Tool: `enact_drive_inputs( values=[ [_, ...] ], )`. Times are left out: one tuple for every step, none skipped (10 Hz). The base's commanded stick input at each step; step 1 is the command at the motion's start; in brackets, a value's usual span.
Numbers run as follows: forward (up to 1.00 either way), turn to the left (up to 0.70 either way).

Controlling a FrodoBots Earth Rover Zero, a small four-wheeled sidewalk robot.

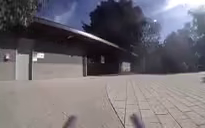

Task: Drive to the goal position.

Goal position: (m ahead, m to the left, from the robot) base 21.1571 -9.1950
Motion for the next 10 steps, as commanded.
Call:
enact_drive_inputs(
  values=[
    [1.00, 0.00],
    [1.00, 0.00],
    [1.00, 0.00],
    [1.00, 0.00],
    [1.00, 0.00],
    [1.00, 0.00],
    [1.00, 0.00],
    [1.00, 0.00],
    [1.00, 0.00],
    [1.00, 0.00]
  ],
)
